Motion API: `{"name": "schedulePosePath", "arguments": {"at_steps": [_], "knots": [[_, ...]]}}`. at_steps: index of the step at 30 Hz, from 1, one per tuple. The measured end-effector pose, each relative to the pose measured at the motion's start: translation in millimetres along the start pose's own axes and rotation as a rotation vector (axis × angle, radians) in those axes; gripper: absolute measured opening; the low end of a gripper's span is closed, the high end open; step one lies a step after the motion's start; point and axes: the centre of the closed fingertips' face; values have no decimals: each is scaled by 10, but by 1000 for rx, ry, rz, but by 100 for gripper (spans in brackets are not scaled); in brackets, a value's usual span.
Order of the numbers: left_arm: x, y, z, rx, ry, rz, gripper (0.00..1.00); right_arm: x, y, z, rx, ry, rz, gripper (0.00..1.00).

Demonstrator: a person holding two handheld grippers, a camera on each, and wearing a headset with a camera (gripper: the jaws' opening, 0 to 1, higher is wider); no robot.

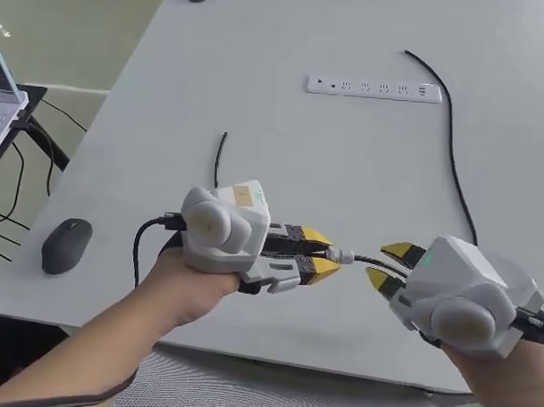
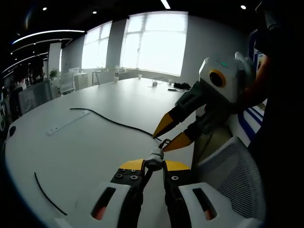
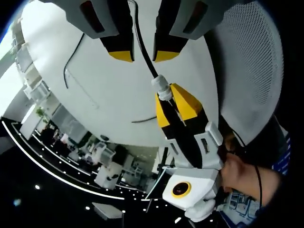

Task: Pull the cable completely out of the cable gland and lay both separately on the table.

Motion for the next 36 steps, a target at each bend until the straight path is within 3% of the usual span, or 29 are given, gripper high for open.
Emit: {"name": "schedulePosePath", "arguments": {"at_steps": [4,13,36], "knots": [[-12,-7,-12,-4,-6,5,15,-42,30,62,54,15,2,9],[-30,-28,-3,-5,-11,11,15,-65,18,93,83,19,14,2],[-30,-23,-34,-31,-17,5,15,-74,-46,79,-14,18,0,0]]}}
Point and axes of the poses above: the centre of the closed fingertips' face, and the gripper's own axes: x roughly backward along the fingers, z roughly to its left, y roughly out of its top, and after that the axes turned 11 degrees about -x, right-handed
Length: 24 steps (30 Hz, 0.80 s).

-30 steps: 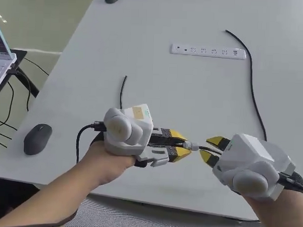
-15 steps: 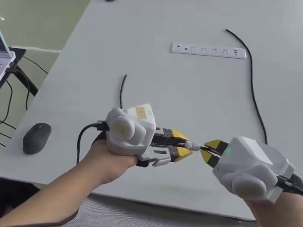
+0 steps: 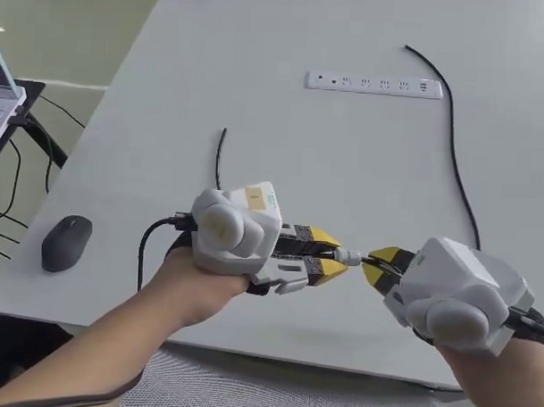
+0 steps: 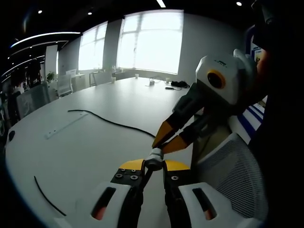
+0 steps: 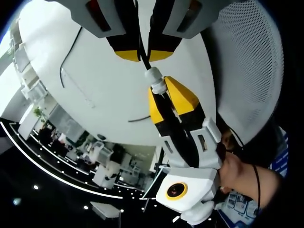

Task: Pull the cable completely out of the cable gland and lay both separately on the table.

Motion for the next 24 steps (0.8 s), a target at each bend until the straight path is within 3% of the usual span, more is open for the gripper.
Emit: {"name": "schedulePosePath", "arguments": {"at_steps": [15,19,24], "knots": [[37,-6,14,-1,-4,-5,15,-23,-227,-183,-148,-35,30,0],[41,-5,21,-3,-4,-7,15,-48,-327,-277,-214,-56,45,0],[37,3,29,-3,-3,-9,15,-76,-396,-289,-286,-60,52,0]]}}
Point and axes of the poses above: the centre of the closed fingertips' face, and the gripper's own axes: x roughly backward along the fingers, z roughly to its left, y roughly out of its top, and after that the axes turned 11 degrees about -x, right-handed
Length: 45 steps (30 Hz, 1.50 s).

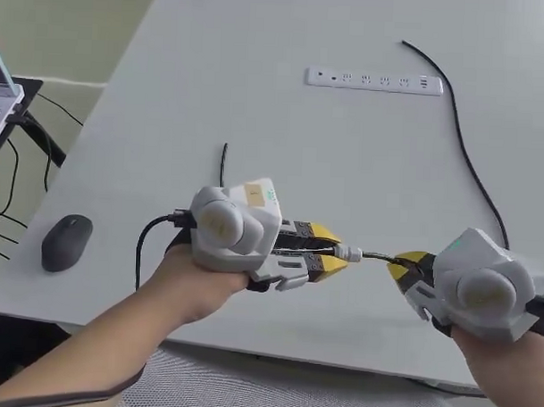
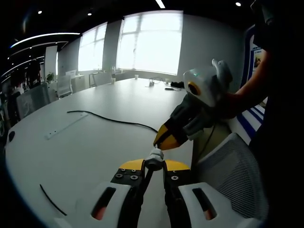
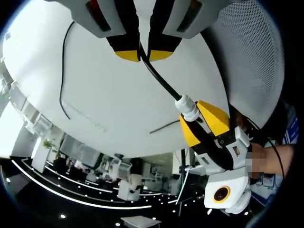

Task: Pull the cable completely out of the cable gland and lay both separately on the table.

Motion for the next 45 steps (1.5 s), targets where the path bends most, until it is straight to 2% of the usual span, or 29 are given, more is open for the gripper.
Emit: {"name": "schedulePosePath", "arguments": {"at_steps": [1,7,9,13,16,20,28,31,45], "knots": [[-1,-2,3,-1,1,1,15,-8,-15,-7,-35,-4,-4,0],[15,2,18,-3,5,-6,15,-14,-133,-118,-120,-44,15,0],[20,4,24,-4,8,-8,15,-18,-176,-145,-145,-54,25,0],[27,-1,24,-5,11,-9,15,-41,-335,-221,-243,-81,69,0],[24,-13,12,-7,8,-9,15,-59,-377,-256,-275,-86,71,0],[29,-20,-3,-4,8,-6,15,-67,-385,-227,-278,-87,75,0],[61,-60,12,-4,13,6,15,-43,-373,-180,-232,-74,61,1],[74,-54,17,0,11,4,15,-31,-372,-155,-209,-59,60,1],[83,-6,52,13,30,-2,15,118,-303,-146,-151,-54,26,4]]}}
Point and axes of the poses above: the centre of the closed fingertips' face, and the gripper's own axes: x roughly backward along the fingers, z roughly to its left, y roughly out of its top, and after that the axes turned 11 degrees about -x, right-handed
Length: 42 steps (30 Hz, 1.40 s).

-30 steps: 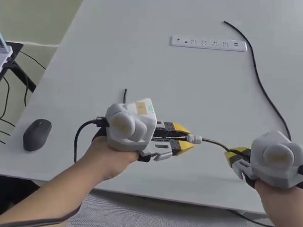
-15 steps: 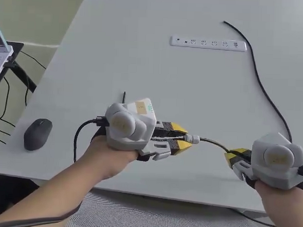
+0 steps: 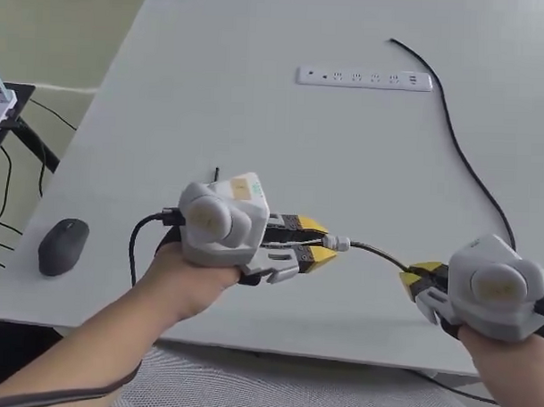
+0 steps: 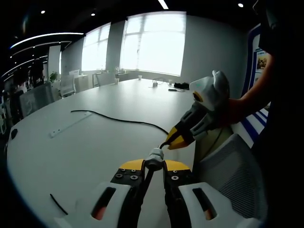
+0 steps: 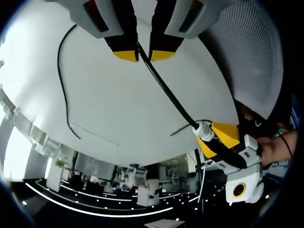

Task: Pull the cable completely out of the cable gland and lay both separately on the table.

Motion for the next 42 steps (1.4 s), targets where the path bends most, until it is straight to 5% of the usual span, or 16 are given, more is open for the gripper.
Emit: {"name": "schedulePosePath", "arguments": {"at_steps": [6,14,23,32,42], "knots": [[-16,-12,-20,-4,2,6,15,134,165,99,29,31,-53,15],[-19,-23,-47,-2,-1,7,15,202,438,420,207,95,-81,20],[-21,-9,-54,-1,-8,7,15,93,566,673,436,86,-65,13],[-17,-30,-47,2,-15,12,15,39,586,751,525,73,-63,3],[-13,-48,-54,6,-16,13,15,16,545,772,539,69,-59,0]]}}
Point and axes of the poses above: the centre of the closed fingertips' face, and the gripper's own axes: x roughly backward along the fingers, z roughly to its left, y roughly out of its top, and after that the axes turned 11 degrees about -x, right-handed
